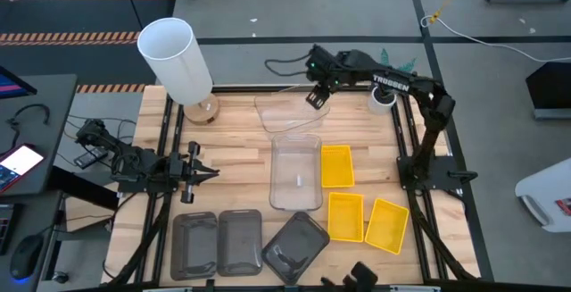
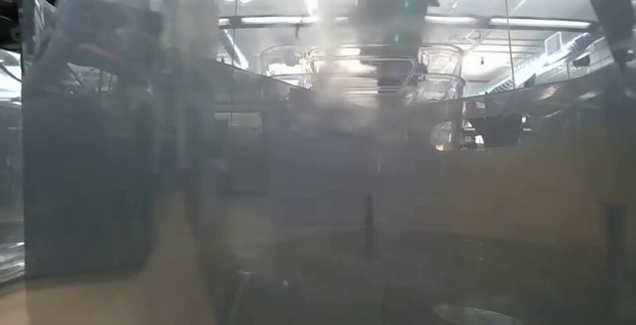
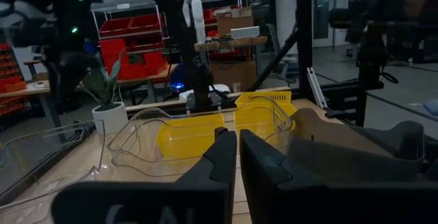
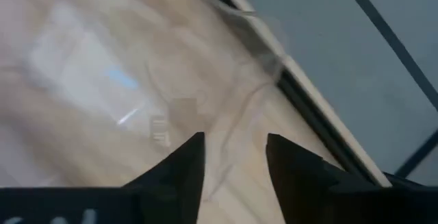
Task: Stack baskets by color
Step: Stack the transparent bin on the top of the stacked transparent bins
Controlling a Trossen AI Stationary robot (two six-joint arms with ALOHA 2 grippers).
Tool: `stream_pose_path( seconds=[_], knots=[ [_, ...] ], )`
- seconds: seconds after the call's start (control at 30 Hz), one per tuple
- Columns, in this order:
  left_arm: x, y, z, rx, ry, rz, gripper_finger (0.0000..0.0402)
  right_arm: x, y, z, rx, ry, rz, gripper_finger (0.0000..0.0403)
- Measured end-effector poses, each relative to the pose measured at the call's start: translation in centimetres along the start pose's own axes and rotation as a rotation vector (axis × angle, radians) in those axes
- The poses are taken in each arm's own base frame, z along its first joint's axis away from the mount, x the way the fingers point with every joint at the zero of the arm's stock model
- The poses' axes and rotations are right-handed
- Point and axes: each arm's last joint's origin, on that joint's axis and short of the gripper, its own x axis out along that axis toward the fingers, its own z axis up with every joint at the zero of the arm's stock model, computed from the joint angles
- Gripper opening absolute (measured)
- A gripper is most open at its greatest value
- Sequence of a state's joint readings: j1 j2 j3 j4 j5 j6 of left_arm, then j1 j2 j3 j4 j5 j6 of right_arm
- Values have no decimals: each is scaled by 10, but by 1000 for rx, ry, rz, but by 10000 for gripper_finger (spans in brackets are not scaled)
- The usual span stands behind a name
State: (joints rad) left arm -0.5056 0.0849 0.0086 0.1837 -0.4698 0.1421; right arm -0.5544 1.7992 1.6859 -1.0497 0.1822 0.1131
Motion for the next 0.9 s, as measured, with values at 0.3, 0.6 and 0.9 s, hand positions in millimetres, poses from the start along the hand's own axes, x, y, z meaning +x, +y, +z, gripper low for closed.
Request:
stream_pose_path(
  seconds=[0.3, 0.6, 0.9],
  knots=[
    [0, 0, 0, 0, 0, 0, 34, 47, -29, 8, 57, 75, 2, 229],
    [0, 0, 0, 0, 0, 0, 26, 90, -34, 5, 71, 190, 80, 223],
    [0, 0, 0, 0, 0, 0, 36, 108, -33, 4, 90, 222, 65, 166]
  ],
)
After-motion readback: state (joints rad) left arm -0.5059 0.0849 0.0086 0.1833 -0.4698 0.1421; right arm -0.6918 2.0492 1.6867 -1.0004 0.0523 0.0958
